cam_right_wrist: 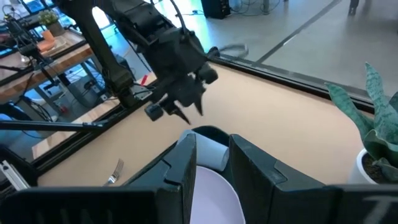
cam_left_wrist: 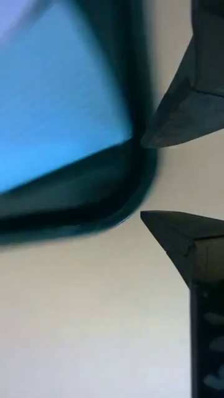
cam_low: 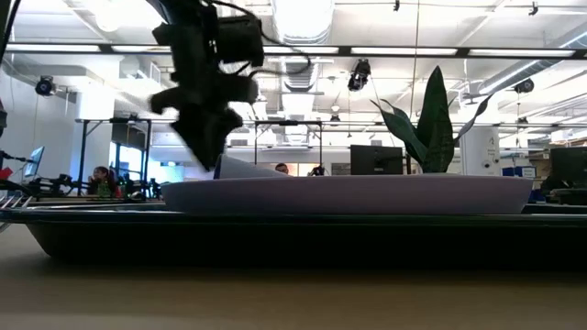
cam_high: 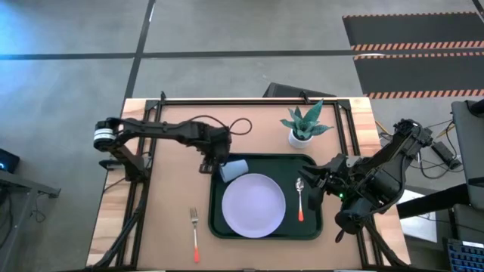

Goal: Pick and place plate/cup/fork/spoon on tray
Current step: Adjust the blue cup on the dark green serving tray

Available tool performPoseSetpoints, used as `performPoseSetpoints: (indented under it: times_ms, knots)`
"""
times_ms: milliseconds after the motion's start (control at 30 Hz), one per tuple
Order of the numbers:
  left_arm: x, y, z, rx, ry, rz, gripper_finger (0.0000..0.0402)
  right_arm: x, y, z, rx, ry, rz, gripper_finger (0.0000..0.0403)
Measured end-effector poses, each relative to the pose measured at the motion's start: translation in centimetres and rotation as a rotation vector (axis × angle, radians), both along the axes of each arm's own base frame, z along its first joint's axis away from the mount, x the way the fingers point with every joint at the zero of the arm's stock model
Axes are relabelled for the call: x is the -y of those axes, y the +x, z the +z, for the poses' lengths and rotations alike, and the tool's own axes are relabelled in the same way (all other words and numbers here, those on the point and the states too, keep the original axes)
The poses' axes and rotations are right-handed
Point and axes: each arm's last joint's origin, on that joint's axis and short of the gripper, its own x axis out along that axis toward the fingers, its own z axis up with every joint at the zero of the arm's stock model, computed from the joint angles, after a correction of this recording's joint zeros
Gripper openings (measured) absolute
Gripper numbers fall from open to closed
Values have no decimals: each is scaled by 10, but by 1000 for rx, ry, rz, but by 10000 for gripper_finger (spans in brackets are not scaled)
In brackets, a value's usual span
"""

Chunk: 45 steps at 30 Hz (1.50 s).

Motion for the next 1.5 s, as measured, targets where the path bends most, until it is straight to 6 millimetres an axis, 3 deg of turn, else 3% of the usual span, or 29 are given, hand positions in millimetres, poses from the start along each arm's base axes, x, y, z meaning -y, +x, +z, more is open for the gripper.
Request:
performPoseSetpoints:
  times_ms: [167, 300, 533, 733, 867, 1000, 1267, 1500]
  knots:
    - [1, 6, 4, 165, 19, -1, 158, -1, 1, 1, 15, 15, 0, 86]
    - [8, 0, 0, 156, 39, -43, 155, -2, 2, 1, 27, 27, 0, 86]
    - [42, -35, 2, 149, 101, -117, 125, -2, 2, 2, 29, 29, 0, 86]
    - [66, -56, 7, 352, 193, -168, 93, -2, 2, 2, 44, 17, -10, 86]
    - [66, -59, -7, 464, 202, -162, 90, -2, 3, 2, 53, 18, -12, 86]
    - [66, -63, -23, 430, 238, -199, 90, -4, 4, 4, 72, 31, -8, 86]
    - [65, -58, -18, 483, 317, -283, 90, -9, 9, 9, 105, 40, 20, 86]
    - [61, -51, -36, 406, 320, -280, 90, -10, 11, 10, 106, 24, 37, 86]
